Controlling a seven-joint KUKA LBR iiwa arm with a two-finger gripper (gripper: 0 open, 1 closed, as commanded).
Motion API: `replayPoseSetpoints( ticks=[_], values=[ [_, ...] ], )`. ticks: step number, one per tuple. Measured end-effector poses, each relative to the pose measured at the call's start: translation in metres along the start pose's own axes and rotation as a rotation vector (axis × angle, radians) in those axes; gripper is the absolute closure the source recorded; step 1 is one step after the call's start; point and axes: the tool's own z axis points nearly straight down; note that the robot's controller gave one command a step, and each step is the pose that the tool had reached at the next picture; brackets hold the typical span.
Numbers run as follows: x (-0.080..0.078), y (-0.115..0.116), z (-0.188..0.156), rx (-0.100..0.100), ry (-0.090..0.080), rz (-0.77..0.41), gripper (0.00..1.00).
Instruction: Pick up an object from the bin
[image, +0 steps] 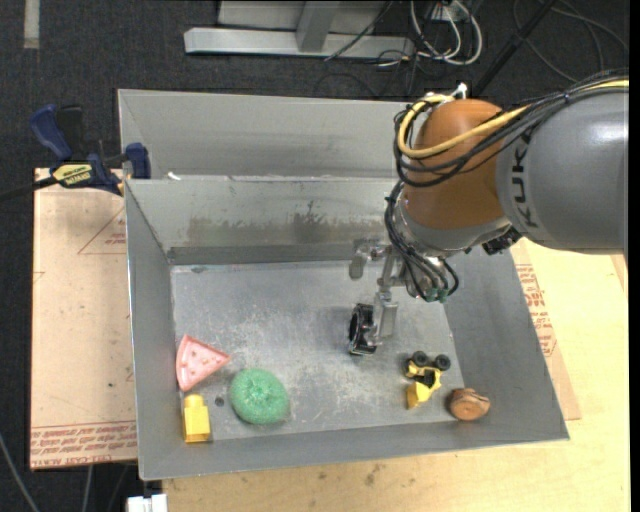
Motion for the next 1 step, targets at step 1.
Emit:
replayPoseSetpoints(
  ticks=[1],
  values=[
    [-0.0014, 0.0000, -0.0050, 0.000, -0.008, 0.000, 0.00]
  ],
)
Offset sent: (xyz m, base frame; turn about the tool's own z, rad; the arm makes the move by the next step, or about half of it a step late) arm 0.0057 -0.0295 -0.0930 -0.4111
